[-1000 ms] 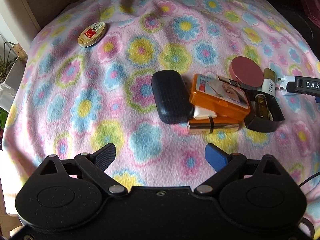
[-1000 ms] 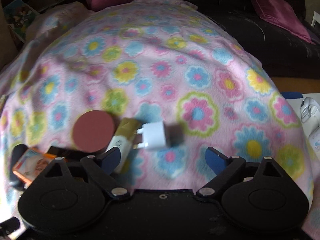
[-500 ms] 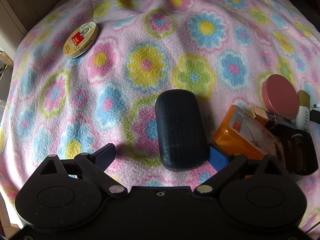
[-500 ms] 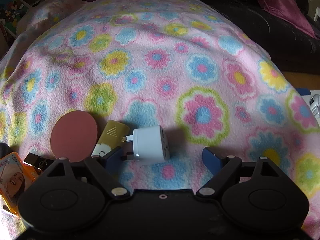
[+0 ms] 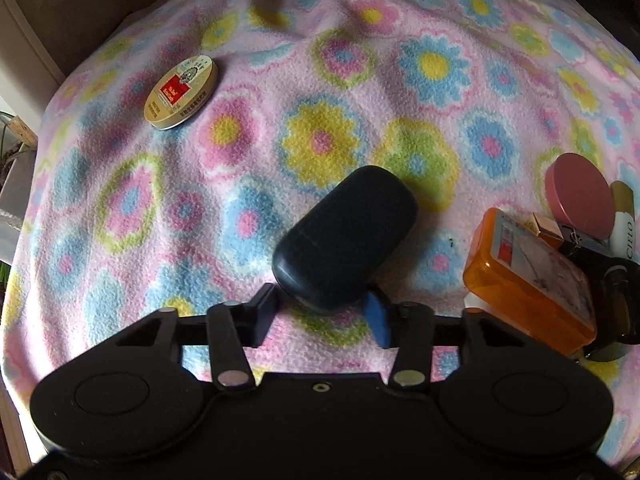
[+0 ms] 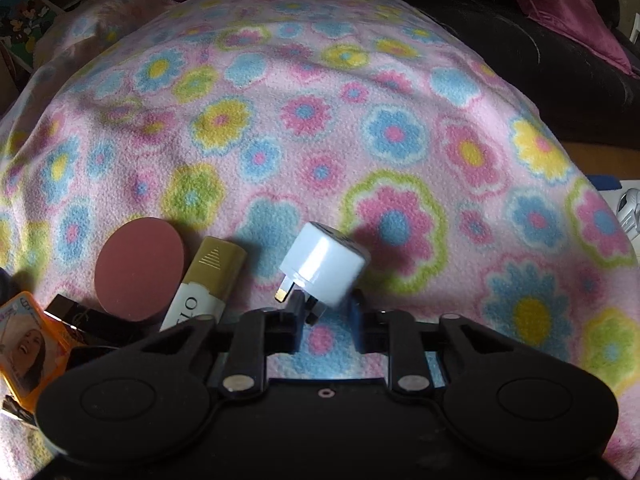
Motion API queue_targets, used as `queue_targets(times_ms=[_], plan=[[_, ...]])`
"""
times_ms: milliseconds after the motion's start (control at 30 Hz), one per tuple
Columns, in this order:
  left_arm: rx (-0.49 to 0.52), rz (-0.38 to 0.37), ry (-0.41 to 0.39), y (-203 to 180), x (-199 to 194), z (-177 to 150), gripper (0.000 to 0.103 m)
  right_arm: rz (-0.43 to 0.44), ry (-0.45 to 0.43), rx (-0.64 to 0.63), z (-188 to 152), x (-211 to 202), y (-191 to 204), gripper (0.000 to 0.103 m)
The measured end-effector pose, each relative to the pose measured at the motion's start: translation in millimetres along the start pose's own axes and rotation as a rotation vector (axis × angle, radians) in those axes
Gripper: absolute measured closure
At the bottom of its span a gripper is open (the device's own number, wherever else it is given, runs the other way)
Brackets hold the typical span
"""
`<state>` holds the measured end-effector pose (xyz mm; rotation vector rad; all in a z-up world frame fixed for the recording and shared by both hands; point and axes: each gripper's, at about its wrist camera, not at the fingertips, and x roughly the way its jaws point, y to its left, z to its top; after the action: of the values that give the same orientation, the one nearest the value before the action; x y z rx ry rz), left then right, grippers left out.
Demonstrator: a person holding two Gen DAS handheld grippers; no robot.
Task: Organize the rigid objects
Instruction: 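Close the left tool on the glasses case while the right tool grips the white adapter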
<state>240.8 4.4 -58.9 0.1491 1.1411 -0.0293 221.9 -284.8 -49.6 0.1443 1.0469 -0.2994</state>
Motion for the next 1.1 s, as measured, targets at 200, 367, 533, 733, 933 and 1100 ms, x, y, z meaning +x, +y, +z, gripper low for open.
queue_targets(times_ms=[200,367,533,733,933,1100], plan=[[-0.056,-0.026,0.027,17.0,-5.2,2.4,0.059,0.024,0.018,0.038,-3.7,-4.0,-5.9,0.073],[-0.205,-0.035,0.072,38.0,-0.6,3.4,0.041,0.025,-0.034,0.062,-1.9,-15.1,-8.0,0.041],[-0.245,-0.065,0.058,37.5,-2.0,8.7,0.026,0.067,-0.04,0.066,5.7,-13.9,-2.8,0.031],[-0.268,-0.081,0.031,25.8,1.0,23.7,0.016,0.068,-0.025,0.017,15.0,2.2,11.7,0.036],[-0.287,-0.082,0.049,21.0,12.8,36.6,0.012,0.122,-0.002,0.033,16.6,6.6,10.5,0.065],[-0.35,-0.085,0.09,20.6,27.7,46.4,0.012,0.114,-0.02,0.038,16.1,3.0,9.8,0.065]])
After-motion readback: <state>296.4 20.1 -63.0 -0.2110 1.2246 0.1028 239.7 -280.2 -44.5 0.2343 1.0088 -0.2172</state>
